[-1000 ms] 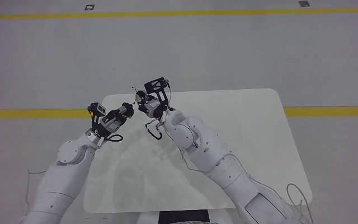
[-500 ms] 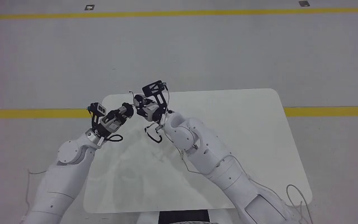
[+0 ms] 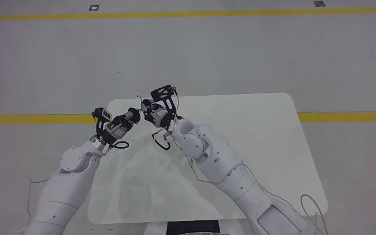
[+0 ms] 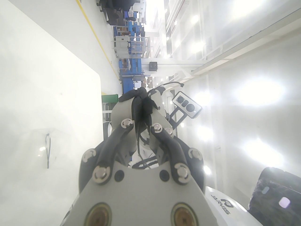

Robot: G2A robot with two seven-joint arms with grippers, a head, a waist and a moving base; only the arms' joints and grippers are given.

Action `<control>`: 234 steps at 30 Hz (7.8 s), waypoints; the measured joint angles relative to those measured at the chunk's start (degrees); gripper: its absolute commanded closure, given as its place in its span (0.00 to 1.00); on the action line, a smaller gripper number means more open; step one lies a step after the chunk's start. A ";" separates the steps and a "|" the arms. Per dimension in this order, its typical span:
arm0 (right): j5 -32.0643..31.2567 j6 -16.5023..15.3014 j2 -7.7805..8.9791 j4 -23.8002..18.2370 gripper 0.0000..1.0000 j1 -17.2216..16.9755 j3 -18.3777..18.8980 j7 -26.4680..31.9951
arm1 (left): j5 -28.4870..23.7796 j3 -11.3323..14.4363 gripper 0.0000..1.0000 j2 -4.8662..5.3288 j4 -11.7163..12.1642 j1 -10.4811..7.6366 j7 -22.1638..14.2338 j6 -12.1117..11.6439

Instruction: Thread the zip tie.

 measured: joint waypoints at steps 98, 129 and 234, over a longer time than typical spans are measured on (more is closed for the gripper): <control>-7.01 1.27 -0.60 -2.52 1.00 0.62 -1.38 0.17 | 0.00 0.00 1.00 0.00 0.00 0.00 0.00 0.00; -13.46 1.08 -0.24 -3.62 0.68 -0.13 -1.49 1.10 | 0.00 0.00 1.00 0.00 0.00 0.00 0.00 0.00; -32.47 -5.30 1.27 0.23 0.67 -1.72 -2.95 -15.17 | -47.82 -2.51 1.00 0.57 0.02 3.26 -4.90 38.96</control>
